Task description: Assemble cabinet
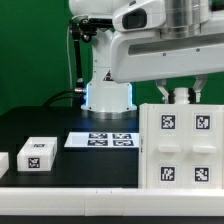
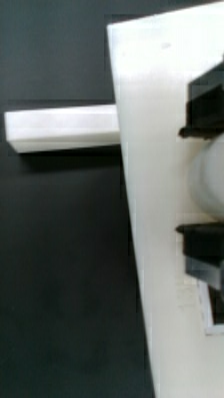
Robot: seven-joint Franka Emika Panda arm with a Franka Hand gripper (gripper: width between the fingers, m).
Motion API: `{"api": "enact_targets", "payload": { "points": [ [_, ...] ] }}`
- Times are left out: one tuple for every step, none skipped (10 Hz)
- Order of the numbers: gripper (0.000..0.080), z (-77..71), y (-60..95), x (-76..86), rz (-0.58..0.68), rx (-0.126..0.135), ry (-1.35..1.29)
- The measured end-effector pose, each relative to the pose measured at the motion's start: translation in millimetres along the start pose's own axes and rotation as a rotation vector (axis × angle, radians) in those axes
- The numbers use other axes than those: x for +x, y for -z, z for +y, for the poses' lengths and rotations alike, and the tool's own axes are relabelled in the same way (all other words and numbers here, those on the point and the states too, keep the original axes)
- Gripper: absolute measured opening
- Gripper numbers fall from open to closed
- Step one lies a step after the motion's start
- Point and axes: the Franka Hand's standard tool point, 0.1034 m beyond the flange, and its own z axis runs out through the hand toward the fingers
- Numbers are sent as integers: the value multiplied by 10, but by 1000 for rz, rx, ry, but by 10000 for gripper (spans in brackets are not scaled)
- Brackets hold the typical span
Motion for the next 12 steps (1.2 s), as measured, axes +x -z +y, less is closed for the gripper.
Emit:
{"api": "enact_targets", "payload": {
  "points": [
    [222, -8, 1, 35, 19, -11, 11],
    [222, 18, -4, 55, 22, -13, 16],
    [222, 22, -7, 52, 22, -13, 15],
    [222, 24, -8, 52, 22, -13, 14],
    [222, 23, -9, 51, 21, -13, 15],
    [385, 23, -10, 51, 21, -13, 15],
    [520, 21, -5, 53, 22, -13, 15],
    [520, 20, 1, 56, 23, -13, 15],
    [626, 19, 3, 57, 24, -13, 15],
    [642, 19, 4, 57, 24, -13, 15],
    [642, 18, 4, 57, 24, -13, 15],
    [649, 19, 4, 57, 24, -13, 15]
  ]
}}
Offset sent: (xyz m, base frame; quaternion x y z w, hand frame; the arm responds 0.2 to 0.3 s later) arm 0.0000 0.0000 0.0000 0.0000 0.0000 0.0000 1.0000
